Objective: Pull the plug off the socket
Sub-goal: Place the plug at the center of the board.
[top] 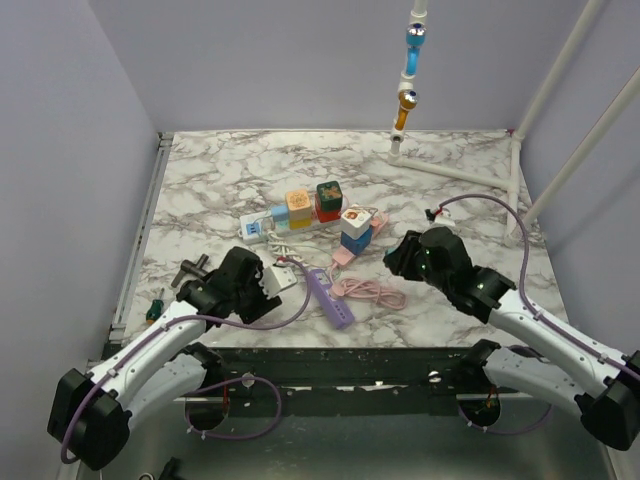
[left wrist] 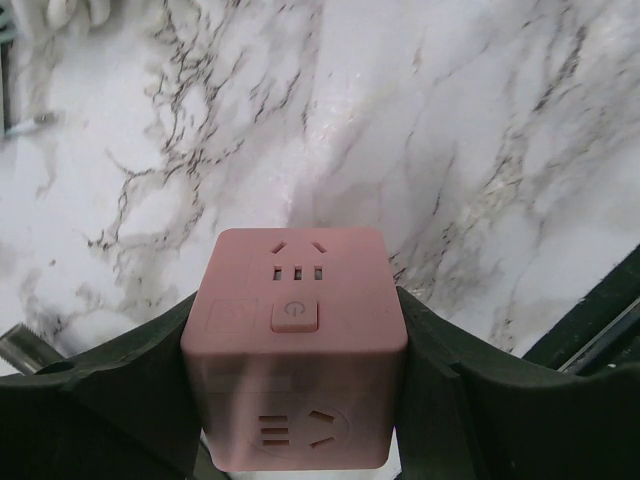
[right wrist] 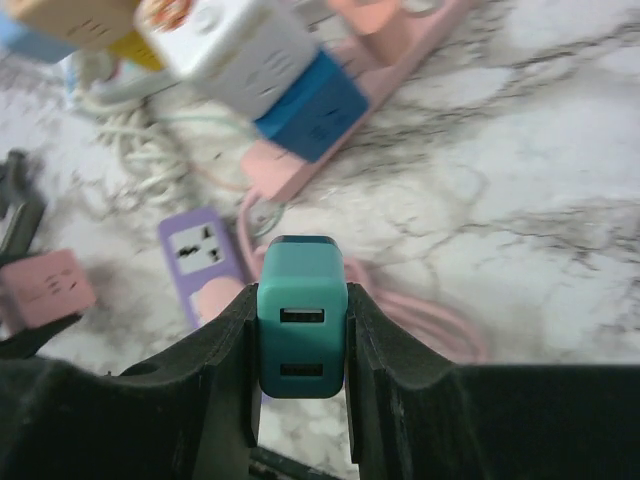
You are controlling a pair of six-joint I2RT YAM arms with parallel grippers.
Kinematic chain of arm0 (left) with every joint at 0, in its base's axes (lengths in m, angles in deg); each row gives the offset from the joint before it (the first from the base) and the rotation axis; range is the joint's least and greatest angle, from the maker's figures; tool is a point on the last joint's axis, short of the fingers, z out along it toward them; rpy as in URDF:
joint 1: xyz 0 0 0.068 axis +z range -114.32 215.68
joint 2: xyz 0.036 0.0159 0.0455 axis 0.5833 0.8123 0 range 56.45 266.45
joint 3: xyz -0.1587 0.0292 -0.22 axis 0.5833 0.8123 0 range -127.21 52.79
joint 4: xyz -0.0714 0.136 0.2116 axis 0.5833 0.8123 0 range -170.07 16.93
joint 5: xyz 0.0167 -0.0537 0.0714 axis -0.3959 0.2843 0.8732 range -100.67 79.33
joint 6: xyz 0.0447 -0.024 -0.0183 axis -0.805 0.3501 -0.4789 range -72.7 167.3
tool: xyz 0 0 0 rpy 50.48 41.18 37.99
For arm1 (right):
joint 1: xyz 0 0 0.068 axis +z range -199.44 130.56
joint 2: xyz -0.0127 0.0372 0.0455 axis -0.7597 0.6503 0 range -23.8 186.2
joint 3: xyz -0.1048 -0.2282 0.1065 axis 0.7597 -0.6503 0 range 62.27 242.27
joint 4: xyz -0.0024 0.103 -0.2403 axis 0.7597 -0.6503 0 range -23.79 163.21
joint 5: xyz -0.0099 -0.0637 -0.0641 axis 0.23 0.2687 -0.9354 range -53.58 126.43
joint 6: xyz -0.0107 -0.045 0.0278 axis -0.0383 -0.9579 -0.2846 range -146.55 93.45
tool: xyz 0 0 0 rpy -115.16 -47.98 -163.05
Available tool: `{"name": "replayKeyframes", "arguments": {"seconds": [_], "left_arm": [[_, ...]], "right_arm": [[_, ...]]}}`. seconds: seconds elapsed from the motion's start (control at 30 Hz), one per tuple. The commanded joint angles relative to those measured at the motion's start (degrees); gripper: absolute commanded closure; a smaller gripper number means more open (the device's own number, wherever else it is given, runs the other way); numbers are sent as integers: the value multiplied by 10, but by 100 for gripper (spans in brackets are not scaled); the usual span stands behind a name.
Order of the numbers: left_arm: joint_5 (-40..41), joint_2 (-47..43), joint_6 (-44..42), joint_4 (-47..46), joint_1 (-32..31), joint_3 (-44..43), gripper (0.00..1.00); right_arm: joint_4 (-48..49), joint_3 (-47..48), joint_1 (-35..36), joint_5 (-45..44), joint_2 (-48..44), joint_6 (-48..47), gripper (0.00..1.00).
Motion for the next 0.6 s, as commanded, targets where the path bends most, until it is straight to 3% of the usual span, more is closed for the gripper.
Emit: {"name": "replayKeyframes", "arguments": {"seconds": [0.0,0.3,0.5,0.57], "left_arm": [[-15,-9,-34,21,55,19,100],[23,-23,-69,0,95,64,100],[32,-10,-90,-31,129,73,87],[37,2,-90,-38,137,69,78]], "right_arm": [[-24,-3,-90,6,22,24,100],[12,-22,-239,50,76,51,100],[35,-30,-263,50,110,51,100],[39,-36,-267,43,123,52,100]]}}
